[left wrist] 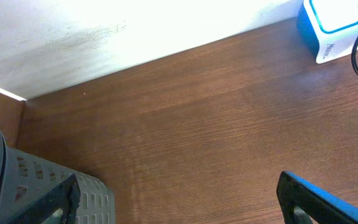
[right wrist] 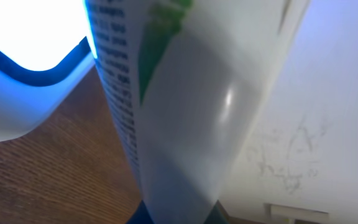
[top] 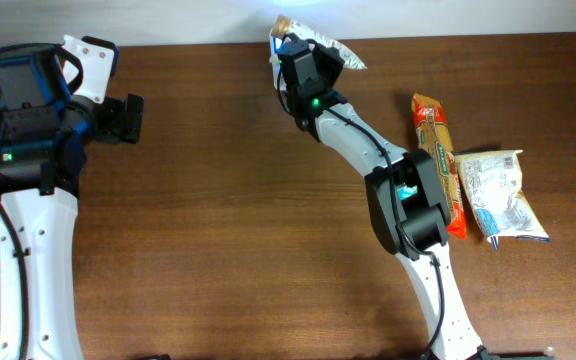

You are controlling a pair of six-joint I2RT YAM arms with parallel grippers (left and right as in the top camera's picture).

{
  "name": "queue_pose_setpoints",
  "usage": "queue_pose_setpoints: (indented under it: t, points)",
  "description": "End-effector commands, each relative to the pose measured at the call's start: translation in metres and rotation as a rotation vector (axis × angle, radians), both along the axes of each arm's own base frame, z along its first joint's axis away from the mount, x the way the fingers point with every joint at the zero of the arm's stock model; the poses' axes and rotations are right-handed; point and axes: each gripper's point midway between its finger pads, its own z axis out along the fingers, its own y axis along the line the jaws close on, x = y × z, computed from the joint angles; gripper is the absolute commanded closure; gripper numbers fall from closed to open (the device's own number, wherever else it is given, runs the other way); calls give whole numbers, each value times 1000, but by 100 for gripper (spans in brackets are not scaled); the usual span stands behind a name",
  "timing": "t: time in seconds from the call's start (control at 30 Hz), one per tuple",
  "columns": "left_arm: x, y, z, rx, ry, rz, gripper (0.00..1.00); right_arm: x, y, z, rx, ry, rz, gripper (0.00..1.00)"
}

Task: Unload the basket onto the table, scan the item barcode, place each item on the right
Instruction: 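Hold the white tube up in front of the scanner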

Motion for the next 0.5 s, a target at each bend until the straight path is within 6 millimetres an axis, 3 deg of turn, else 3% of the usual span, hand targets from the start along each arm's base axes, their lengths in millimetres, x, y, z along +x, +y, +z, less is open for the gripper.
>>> queue_pose_setpoints:
  t: [0.0, 0.47]
  points:
    - [-1, -1, 9, 3, -23, -11, 1, 5, 6, 14, 20, -45, 5, 96]
    - [-1, -1, 9, 4, -23, -11, 1, 6, 7, 19, 24, -60, 3, 96]
